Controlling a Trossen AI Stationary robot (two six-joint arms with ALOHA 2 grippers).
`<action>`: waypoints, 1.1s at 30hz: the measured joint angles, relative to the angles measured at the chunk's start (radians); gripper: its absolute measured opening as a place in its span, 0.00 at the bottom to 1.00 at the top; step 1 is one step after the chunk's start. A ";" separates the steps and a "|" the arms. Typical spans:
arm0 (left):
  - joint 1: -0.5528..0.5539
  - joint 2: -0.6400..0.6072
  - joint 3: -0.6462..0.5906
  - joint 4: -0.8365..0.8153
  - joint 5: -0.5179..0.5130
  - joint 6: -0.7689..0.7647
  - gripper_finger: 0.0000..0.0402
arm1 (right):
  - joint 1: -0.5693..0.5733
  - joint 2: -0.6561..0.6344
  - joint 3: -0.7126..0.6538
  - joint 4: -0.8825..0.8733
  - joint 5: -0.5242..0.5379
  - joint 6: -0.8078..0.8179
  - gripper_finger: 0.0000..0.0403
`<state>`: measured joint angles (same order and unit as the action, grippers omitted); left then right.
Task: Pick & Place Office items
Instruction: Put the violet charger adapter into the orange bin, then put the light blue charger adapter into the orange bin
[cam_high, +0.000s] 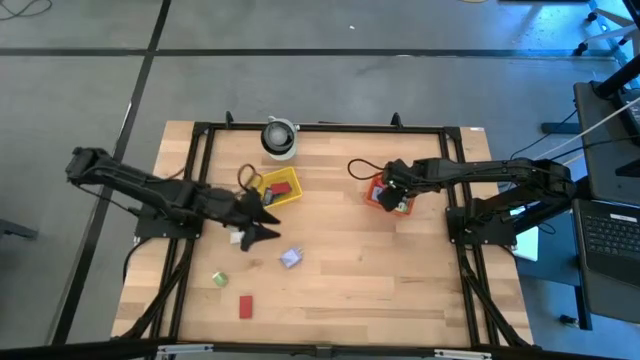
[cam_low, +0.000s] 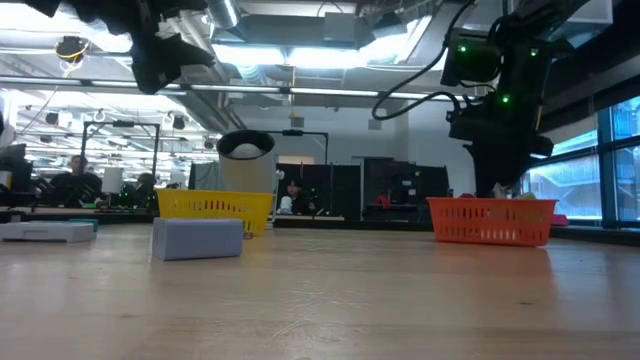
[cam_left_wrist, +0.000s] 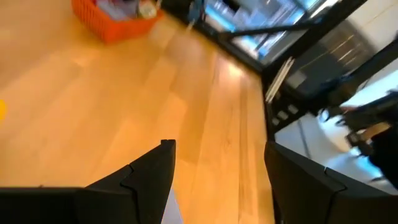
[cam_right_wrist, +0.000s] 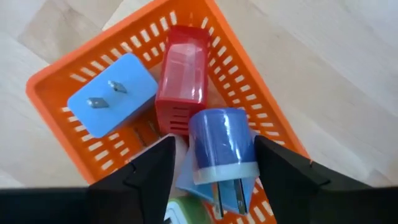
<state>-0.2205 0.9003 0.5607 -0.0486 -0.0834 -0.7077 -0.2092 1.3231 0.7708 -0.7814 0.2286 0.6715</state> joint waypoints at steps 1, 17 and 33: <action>-0.020 0.034 0.020 -0.015 -0.017 -0.019 0.60 | 0.000 0.000 0.000 0.001 0.009 -0.001 0.54; -0.153 0.684 0.415 -0.366 -0.039 -0.219 0.60 | 0.003 -0.138 0.001 0.067 0.078 -0.105 0.54; -0.164 0.885 0.577 -0.514 0.056 -0.289 0.60 | 0.079 -0.177 0.002 0.142 0.068 -0.190 0.54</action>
<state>-0.3843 1.7855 1.1374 -0.5624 -0.0272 -0.9966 -0.1300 1.1458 0.7723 -0.6396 0.2968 0.4816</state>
